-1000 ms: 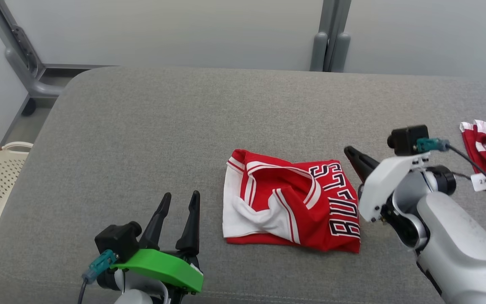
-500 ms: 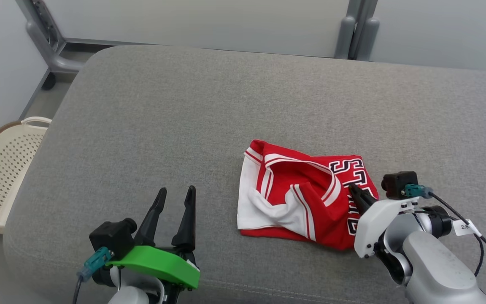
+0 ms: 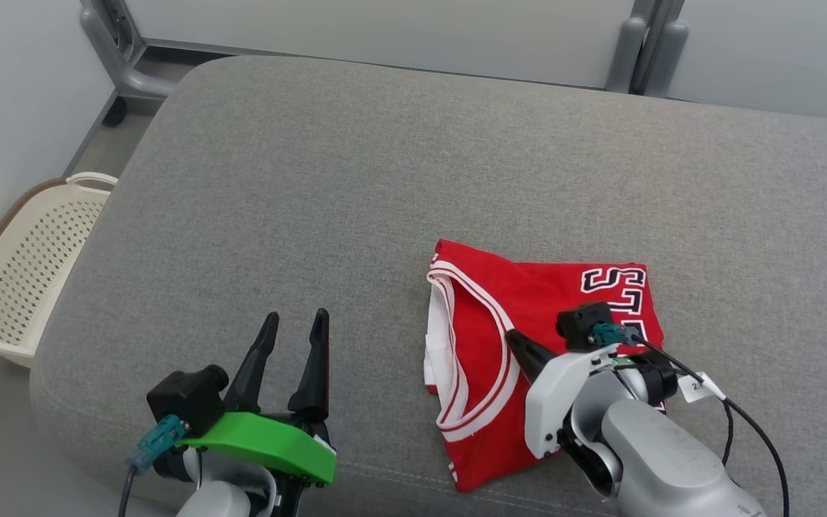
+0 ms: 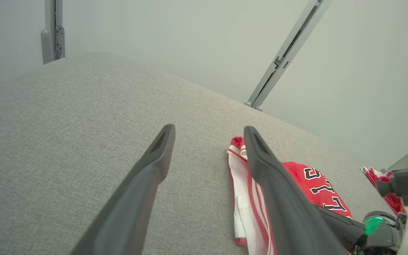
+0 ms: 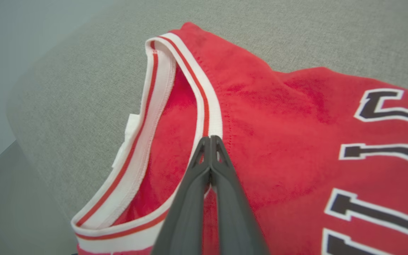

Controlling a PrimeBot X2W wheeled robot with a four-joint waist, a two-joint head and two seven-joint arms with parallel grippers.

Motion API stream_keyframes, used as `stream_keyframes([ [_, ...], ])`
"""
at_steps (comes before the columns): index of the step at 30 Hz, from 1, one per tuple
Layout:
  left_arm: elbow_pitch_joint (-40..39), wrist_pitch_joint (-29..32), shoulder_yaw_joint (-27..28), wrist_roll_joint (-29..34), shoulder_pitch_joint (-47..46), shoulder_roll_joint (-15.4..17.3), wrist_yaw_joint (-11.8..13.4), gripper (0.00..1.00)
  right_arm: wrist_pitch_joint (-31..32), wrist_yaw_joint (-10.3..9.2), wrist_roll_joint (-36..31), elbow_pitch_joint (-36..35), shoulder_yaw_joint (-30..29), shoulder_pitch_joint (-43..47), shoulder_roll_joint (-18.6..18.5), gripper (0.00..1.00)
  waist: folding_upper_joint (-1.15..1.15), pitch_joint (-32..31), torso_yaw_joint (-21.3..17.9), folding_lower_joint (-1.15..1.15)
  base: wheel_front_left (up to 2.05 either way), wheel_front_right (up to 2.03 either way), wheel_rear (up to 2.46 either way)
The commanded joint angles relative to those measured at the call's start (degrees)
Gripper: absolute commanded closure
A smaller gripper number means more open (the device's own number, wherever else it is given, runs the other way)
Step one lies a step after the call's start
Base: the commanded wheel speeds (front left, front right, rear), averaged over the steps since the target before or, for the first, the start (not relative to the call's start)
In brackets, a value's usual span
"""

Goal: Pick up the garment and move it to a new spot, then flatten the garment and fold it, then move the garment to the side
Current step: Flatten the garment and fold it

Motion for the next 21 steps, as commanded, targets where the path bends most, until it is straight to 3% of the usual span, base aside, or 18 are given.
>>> stream_keyframes([
  [1, 0.02, -0.24, 0.09, 0.11, -0.86, 0.15, 0.09, 0.00, -0.68, -0.03, 0.54, 0.14, 0.65, -0.45, -0.19, 1.00, 0.00, -0.04, -0.04, 0.00, 0.00, 0.00, 0.00],
  [8, -0.31, -0.48, 0.43, 0.00, 0.23, 0.44, 0.54, 0.00, -3.97, -0.03, 1.76, -1.10, 1.49, -2.38, -2.19, 1.00, 0.00, -0.40, -1.60, 0.00, 0.00, 0.00, 0.00],
  [21, -0.51, -0.32, 0.06, -0.11, 1.21, 0.75, 0.97, 0.00, -4.38, -0.03, 0.09, -5.30, -3.74, -1.23, -10.00, 1.00, 0.00, -2.02, -5.58, 0.00, 0.00, 0.00, 0.00],
])
